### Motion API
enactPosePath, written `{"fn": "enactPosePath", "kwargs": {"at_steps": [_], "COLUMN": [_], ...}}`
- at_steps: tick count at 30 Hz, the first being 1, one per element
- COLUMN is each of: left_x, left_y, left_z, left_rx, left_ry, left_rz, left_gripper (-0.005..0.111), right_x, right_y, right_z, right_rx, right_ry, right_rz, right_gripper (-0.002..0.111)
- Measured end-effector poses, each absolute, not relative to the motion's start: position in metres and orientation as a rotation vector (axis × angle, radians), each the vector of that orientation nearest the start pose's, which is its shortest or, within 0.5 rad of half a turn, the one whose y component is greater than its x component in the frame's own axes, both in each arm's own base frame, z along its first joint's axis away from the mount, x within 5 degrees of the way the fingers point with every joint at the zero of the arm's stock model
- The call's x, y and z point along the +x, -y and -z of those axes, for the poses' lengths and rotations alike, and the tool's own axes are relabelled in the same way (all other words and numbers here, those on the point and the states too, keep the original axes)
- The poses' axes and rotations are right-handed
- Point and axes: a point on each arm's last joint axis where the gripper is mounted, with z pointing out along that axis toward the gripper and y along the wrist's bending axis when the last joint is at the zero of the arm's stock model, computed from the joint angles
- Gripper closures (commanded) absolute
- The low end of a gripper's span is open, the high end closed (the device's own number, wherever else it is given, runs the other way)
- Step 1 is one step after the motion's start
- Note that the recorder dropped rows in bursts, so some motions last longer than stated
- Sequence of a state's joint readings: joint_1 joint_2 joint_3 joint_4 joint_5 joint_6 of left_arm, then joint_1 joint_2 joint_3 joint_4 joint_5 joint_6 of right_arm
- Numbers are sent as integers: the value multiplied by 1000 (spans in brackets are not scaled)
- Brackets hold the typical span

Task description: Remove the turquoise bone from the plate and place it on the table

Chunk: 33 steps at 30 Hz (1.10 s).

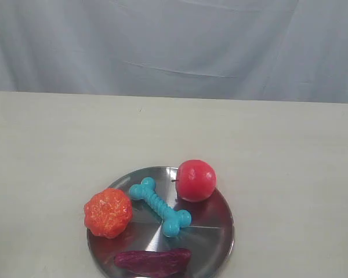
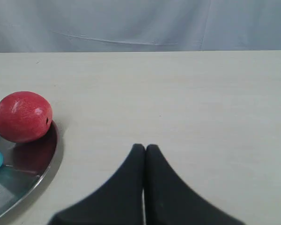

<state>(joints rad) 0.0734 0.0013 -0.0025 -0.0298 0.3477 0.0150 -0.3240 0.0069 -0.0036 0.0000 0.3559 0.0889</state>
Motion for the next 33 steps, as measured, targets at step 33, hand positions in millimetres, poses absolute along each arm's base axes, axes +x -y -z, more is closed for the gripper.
{"fn": "enactPosePath", "kwargs": {"at_steps": [33], "left_x": [53], "left_y": [-3], "left_z": [-183], "left_rx": [-72], "left_ry": [-1829], "left_rz": [-33], "left_gripper": [107], "right_x": [48], "right_y": [16], "right_z": [-239], "right_rx": [230], "right_ry": [-1180], "right_rz": [220], "right_gripper": [109]}}
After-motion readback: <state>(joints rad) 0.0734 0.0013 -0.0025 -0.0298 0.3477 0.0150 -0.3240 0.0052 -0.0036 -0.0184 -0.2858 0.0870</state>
